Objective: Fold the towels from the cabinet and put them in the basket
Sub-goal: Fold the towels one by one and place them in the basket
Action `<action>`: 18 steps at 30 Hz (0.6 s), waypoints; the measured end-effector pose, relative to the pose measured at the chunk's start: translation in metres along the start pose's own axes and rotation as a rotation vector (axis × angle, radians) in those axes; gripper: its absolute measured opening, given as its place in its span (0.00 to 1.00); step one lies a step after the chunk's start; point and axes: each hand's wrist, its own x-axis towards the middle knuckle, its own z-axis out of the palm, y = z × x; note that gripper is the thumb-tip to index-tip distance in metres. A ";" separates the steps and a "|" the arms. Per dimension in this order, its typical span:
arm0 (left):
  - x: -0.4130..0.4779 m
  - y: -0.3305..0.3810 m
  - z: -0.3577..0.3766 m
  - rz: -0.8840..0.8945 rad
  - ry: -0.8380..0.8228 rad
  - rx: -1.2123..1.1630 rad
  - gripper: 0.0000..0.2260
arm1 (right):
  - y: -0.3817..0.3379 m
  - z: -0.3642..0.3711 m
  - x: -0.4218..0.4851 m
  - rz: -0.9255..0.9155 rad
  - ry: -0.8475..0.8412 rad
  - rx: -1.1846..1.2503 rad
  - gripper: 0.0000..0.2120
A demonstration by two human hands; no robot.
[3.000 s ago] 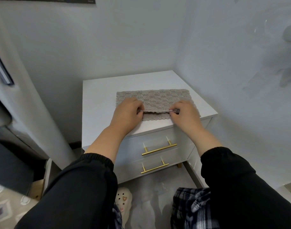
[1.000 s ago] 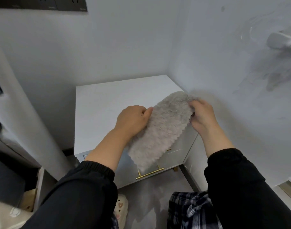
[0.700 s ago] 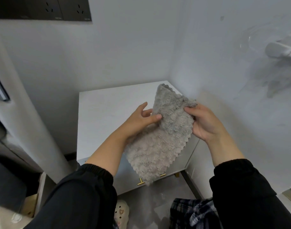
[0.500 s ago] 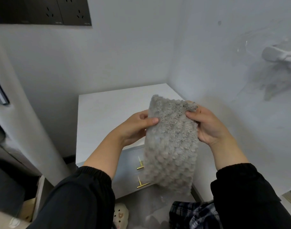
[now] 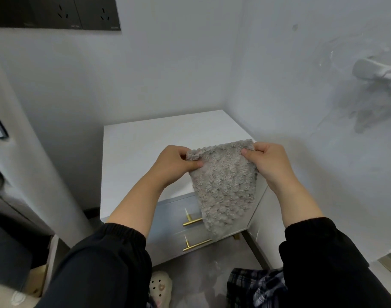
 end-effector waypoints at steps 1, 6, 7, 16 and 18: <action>0.001 -0.001 -0.002 -0.013 -0.007 0.024 0.16 | 0.001 0.001 0.000 -0.021 -0.006 -0.046 0.26; 0.003 0.001 -0.006 -0.104 0.042 0.061 0.08 | 0.000 -0.001 0.005 -0.036 -0.053 -0.244 0.25; 0.003 0.002 -0.007 -0.116 0.042 0.034 0.08 | 0.000 -0.001 0.007 -0.003 -0.065 -0.226 0.23; 0.022 0.000 -0.008 -0.004 0.275 -0.185 0.09 | -0.010 0.021 0.025 0.275 -0.166 0.245 0.07; 0.026 0.004 -0.011 0.019 0.293 -0.264 0.09 | -0.010 0.026 0.033 0.268 -0.155 0.352 0.06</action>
